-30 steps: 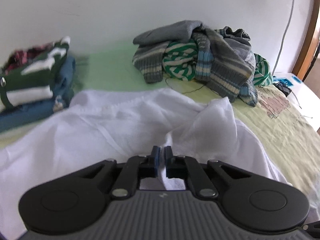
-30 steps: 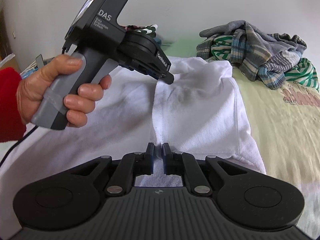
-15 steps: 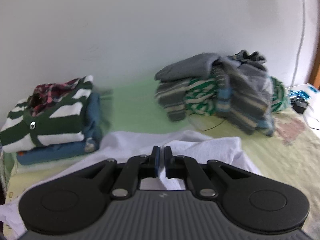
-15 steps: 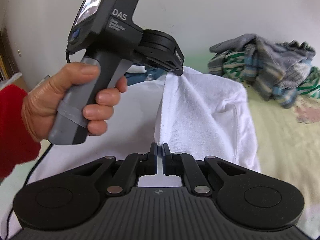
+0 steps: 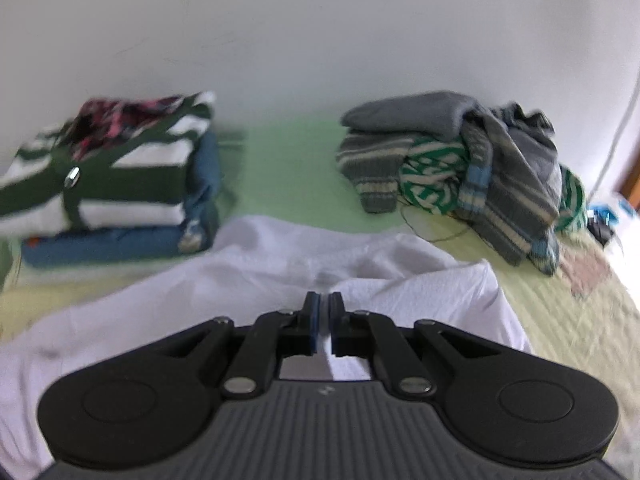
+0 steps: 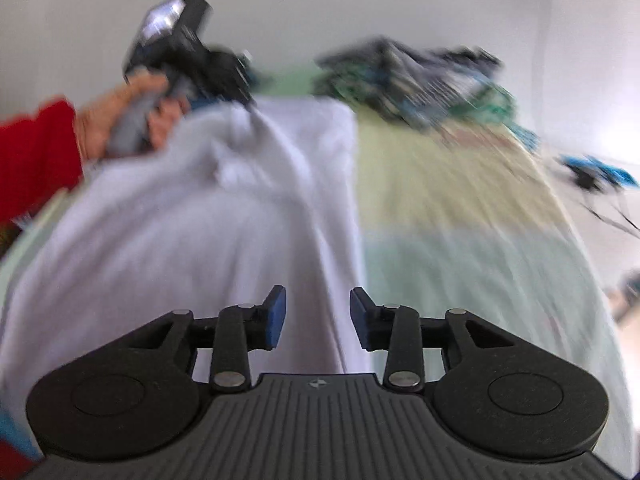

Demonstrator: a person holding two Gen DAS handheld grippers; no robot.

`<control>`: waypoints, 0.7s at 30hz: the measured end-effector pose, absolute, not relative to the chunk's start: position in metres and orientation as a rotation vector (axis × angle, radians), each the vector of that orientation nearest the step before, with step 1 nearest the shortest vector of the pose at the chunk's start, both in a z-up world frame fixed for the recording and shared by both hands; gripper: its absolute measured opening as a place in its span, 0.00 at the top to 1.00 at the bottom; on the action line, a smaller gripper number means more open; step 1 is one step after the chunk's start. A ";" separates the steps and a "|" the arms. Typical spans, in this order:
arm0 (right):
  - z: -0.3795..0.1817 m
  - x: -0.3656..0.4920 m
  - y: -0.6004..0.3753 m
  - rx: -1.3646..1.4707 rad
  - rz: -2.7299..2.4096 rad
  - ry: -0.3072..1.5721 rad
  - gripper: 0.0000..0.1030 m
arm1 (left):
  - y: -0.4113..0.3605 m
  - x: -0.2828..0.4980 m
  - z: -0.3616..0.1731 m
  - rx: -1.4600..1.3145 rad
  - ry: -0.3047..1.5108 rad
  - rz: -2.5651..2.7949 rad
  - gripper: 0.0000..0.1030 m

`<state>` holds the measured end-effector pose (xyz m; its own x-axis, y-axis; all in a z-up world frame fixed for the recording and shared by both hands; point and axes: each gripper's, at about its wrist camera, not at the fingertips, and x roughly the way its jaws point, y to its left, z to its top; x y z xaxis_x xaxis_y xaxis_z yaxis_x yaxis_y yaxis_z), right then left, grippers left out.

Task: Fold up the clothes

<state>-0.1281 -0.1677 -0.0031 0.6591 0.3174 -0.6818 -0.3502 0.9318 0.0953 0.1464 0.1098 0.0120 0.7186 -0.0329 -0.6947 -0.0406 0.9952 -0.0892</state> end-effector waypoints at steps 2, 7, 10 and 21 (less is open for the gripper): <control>-0.008 -0.149 -0.177 -0.014 0.340 0.789 0.62 | 0.112 0.146 0.008 -0.103 0.786 0.028 0.98; -0.012 -0.178 -0.192 -0.041 0.288 0.817 0.61 | 0.108 0.148 0.005 -0.109 0.829 0.066 0.98; -0.014 -0.193 -0.207 -0.045 0.277 0.839 0.62 | 0.101 0.145 0.009 -0.082 0.833 0.082 0.98; -0.028 -0.222 -0.246 0.071 0.340 0.895 0.71 | 0.082 0.143 0.032 0.036 0.826 0.142 0.97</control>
<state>-0.2221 -0.2458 -0.0283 0.5761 0.3198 -0.7522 -0.2611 0.9441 0.2015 0.1434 0.0823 0.0316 0.6692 0.1400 -0.7298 -0.1123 0.9899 0.0870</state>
